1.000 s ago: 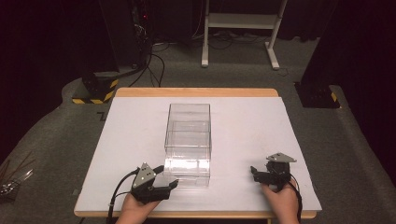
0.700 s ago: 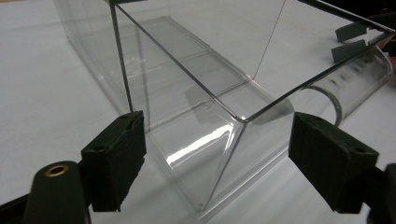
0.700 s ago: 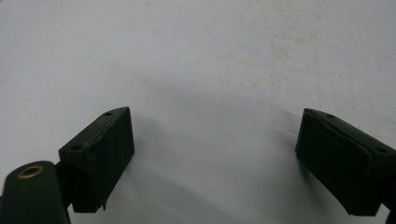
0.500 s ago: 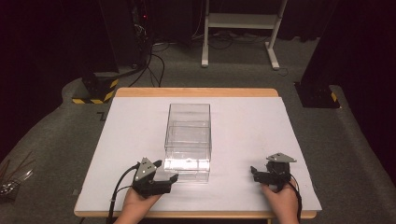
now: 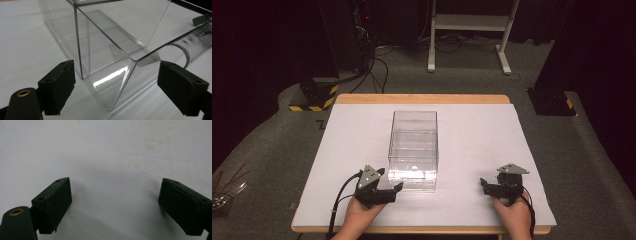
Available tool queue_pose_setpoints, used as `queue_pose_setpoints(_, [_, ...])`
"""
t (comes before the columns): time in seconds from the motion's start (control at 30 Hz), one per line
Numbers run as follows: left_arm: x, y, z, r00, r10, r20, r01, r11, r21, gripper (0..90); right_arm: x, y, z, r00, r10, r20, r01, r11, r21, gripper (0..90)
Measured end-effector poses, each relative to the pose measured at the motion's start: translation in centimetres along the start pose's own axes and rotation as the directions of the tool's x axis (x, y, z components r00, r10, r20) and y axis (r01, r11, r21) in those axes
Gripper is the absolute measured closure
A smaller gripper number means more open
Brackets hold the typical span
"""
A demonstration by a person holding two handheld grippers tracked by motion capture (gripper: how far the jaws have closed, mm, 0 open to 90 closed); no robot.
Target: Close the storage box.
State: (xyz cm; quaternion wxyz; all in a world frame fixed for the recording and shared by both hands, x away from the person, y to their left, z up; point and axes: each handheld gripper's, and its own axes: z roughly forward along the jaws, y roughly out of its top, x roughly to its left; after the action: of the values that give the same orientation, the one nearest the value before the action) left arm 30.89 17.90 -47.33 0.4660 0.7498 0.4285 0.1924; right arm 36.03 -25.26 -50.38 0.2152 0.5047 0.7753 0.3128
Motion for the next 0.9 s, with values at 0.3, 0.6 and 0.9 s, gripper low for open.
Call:
queue_pose_setpoints(0.3, [0.5, 0.5, 0.8, 0.9998, -0.012, -0.016, 0.012, 0.9999, 0.001, 15.5, 0.0, 0.0, 0.0, 1.0000, 0.000, 0.000, 0.000, 1.000, 0.000, 11.4])
queue_pose_setpoints(0.6, [0.9, 0.9, 1.5, 0.9993, -0.018, -0.032, 0.018, 0.9998, -0.004, 15.5, 0.0, 0.0, 0.0, 1.0000, 0.000, 0.000, 0.000, 1.000, 0.000, 11.4])
queue_pose_setpoints(0.9, [1.3, 1.3, 2.3, 0.9986, -0.039, -0.037, 0.039, 0.9993, -0.003, 15.8, 0.0, 0.0, 0.0, 1.0000, 0.000, 0.000, 0.000, 1.000, 0.000, 11.4])
